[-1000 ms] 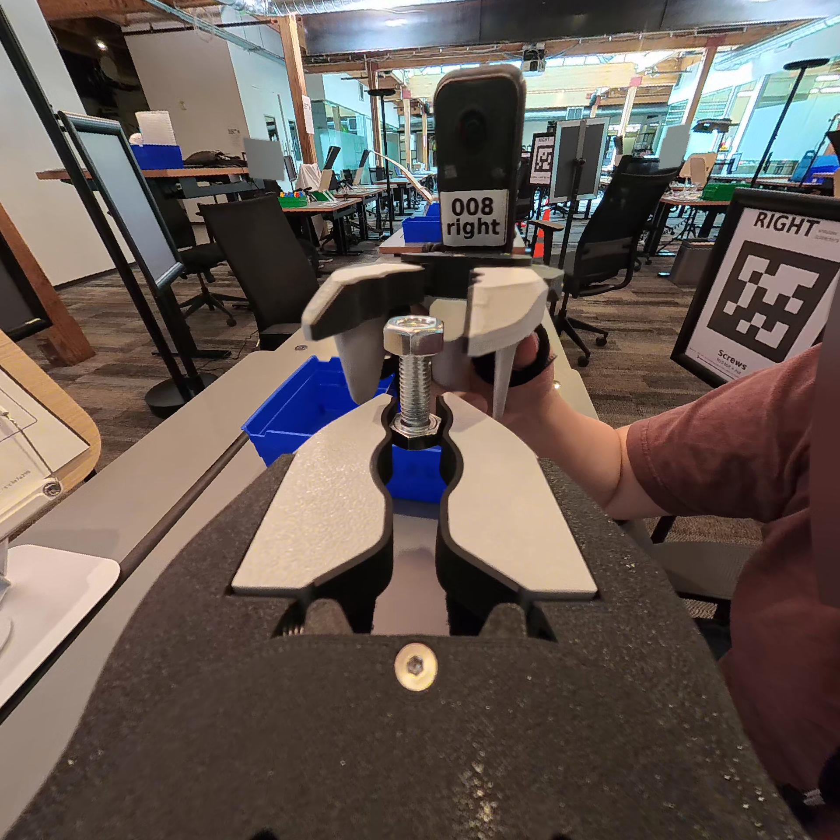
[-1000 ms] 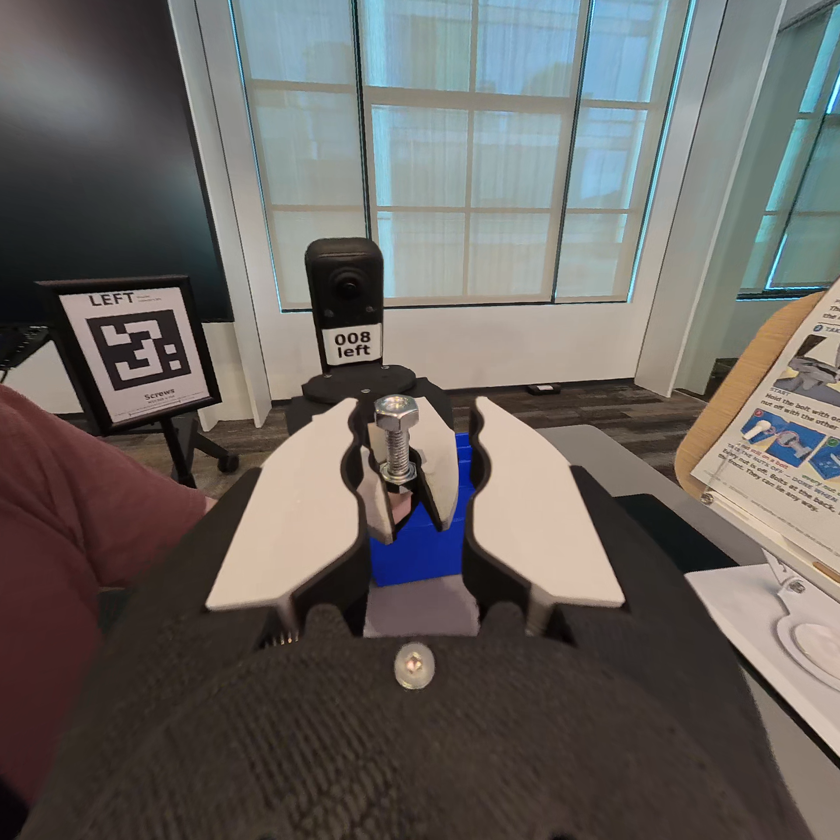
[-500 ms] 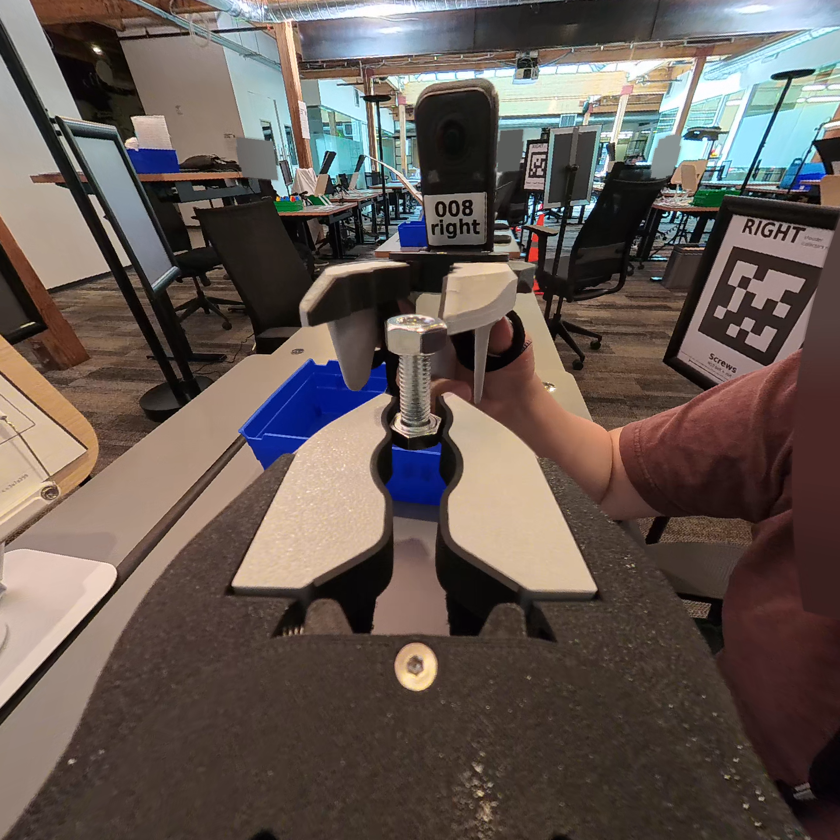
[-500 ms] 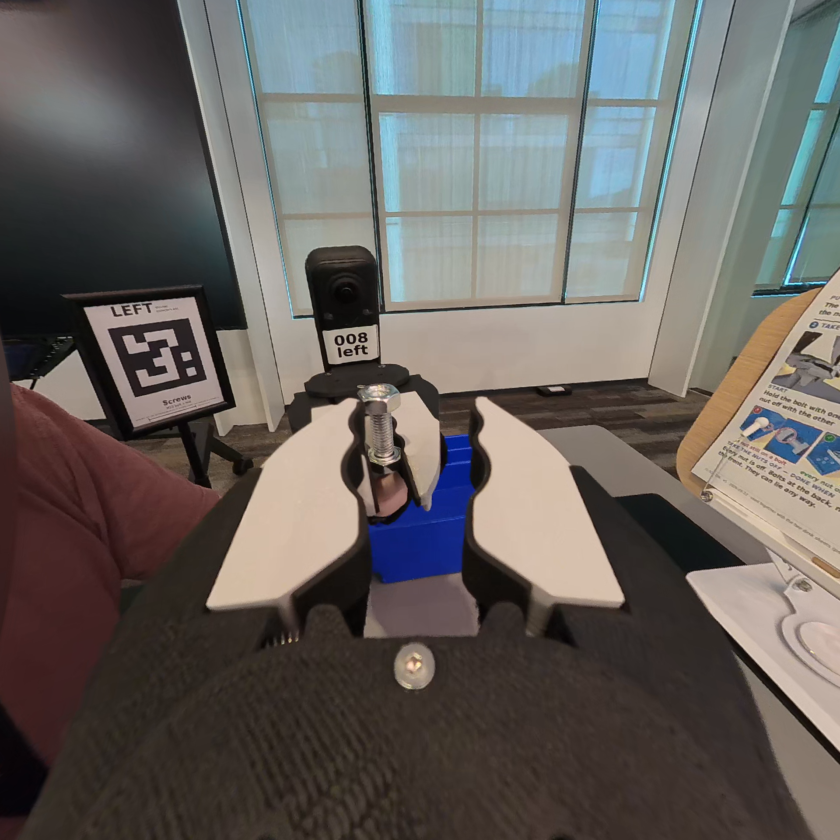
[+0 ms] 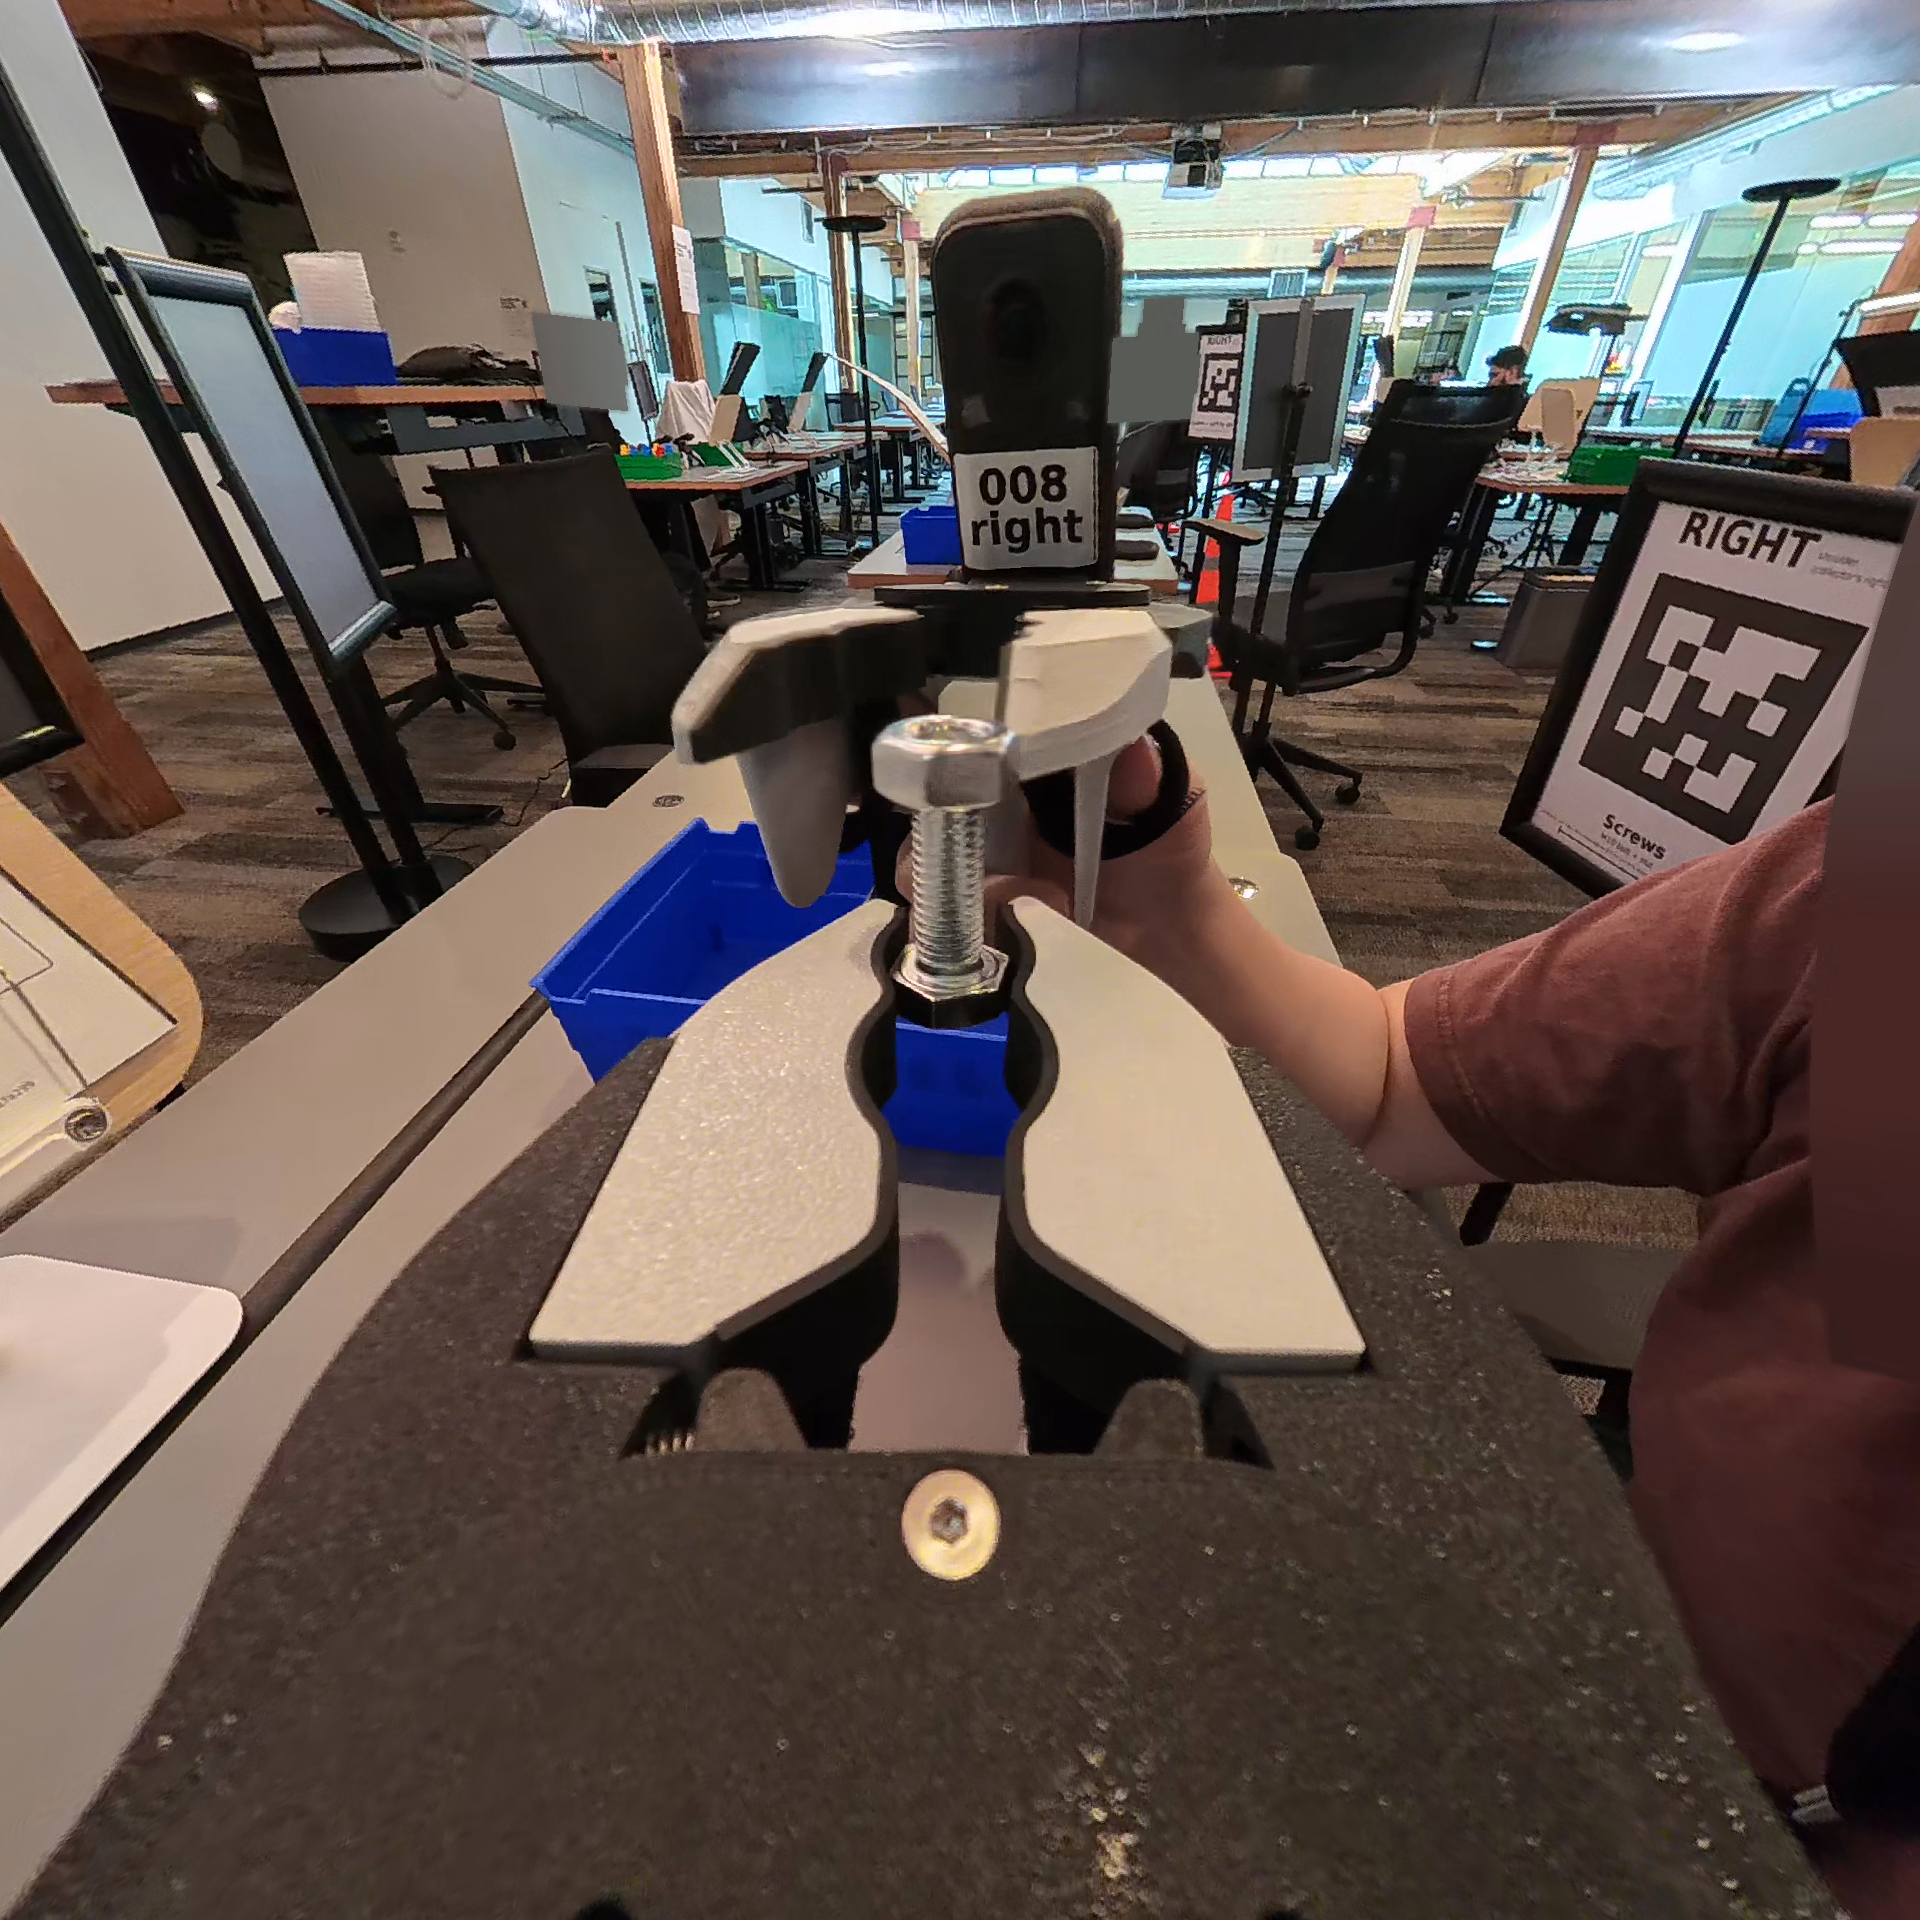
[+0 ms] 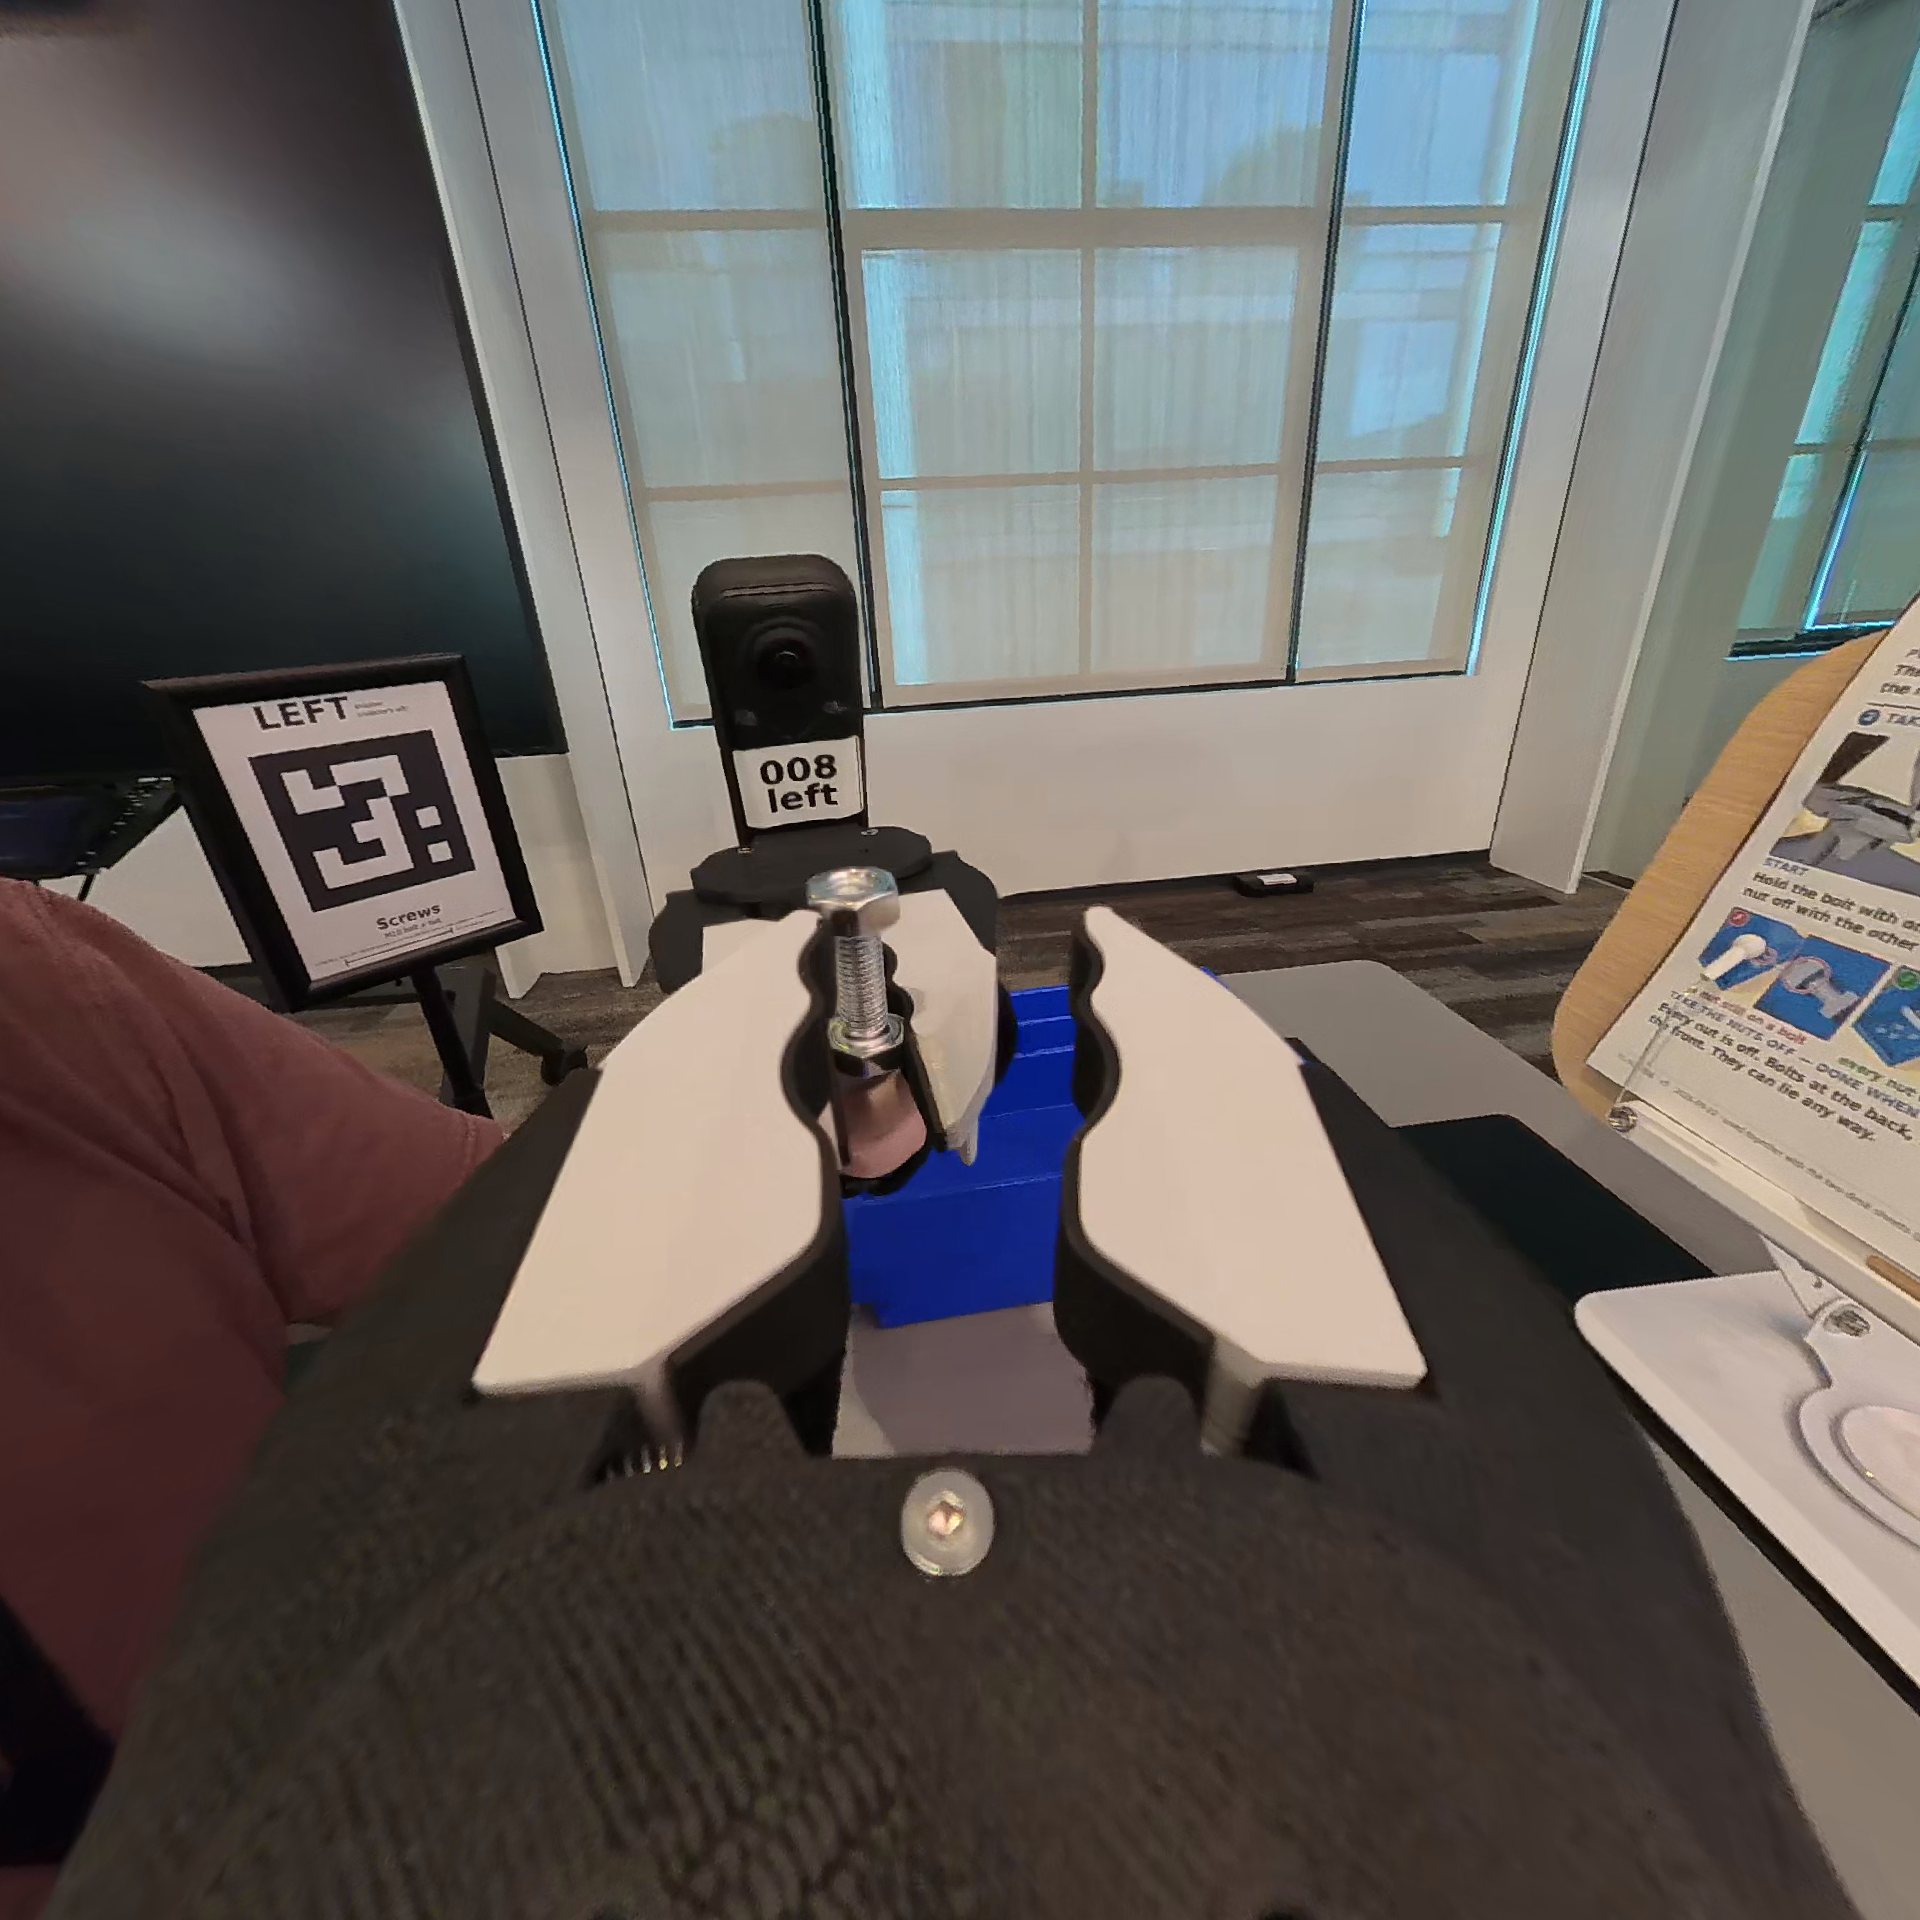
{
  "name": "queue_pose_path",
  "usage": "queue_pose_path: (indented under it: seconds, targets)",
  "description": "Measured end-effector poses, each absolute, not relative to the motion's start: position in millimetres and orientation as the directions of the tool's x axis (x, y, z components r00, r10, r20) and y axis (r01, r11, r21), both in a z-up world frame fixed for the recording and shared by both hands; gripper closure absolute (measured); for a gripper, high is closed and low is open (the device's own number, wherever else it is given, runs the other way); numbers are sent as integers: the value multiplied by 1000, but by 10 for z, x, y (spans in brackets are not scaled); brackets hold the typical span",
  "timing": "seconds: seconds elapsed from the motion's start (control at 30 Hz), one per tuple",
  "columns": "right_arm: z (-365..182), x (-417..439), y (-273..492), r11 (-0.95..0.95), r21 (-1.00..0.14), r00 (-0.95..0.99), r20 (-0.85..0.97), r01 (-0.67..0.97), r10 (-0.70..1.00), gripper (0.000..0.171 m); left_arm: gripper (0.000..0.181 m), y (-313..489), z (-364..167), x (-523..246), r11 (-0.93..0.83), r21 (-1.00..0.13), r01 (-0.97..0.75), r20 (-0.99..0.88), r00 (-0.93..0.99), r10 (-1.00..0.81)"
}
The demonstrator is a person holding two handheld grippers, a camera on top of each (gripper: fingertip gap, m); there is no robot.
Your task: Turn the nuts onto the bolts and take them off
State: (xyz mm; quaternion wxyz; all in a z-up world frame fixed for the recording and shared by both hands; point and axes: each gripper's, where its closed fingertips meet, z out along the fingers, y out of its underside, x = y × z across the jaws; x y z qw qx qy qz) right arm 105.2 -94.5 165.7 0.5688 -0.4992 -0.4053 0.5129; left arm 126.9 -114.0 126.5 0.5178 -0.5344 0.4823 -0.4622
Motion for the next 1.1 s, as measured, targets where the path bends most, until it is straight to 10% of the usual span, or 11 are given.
queue_pose_path:
  seconds: [0.63,1.1]
  targets:
    - [1683,942,-953,19,-983,353,-48,-182,934,139,166,-943,1261,1238,8,-1000,-26,-14,250,-968]
    - [1640,968,-1292,-60,-991,-60,-53,-122,997,152,166,-1337,1219,1323,-37,-997,-67,39,-26,-999]
